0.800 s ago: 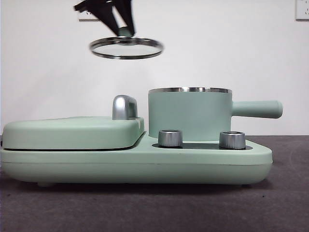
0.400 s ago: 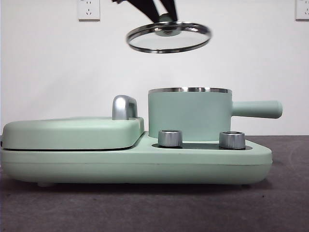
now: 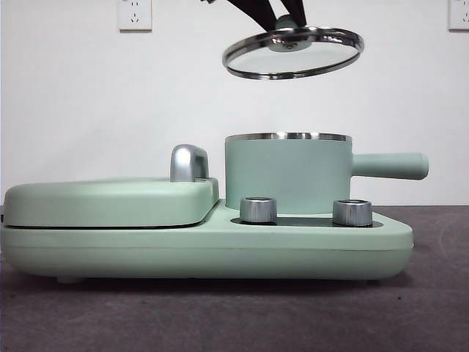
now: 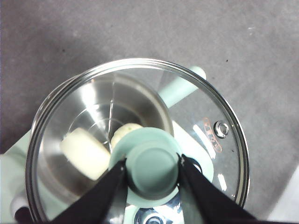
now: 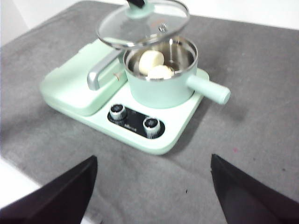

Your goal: Put the buns in a small steamer

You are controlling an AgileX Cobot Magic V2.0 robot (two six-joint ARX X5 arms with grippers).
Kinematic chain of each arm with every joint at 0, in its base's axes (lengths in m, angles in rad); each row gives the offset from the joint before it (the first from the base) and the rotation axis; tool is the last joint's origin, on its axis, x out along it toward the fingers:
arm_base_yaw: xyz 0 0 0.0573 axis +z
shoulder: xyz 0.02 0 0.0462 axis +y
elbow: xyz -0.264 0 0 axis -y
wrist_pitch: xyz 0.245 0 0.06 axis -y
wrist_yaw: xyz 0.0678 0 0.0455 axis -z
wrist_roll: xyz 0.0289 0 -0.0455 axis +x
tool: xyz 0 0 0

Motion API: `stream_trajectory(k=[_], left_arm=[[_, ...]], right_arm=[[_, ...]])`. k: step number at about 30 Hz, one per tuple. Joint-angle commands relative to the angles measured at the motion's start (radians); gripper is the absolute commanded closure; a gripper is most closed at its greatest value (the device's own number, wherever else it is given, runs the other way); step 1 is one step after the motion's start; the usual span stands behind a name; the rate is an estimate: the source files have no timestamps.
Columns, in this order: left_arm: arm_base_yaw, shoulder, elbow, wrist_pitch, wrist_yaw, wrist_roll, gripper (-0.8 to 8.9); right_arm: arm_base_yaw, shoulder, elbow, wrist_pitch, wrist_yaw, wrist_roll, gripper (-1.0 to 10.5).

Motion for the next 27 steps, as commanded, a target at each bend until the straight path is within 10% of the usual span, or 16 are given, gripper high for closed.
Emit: stream_trajectory(k=[1,27], left_arm=[[-0.007,-0.006,0.001,0.045,0.002,0.003,8.04],[0.021,0.124,-0.011,0.099,-0.050,0.009,8.04]], right_arm=[[0.005,0.002,0.008,0.018,-0.002,0.017,5.6],[0.005,0.002,0.008,0.051,-0.061,0.006,5.6]])
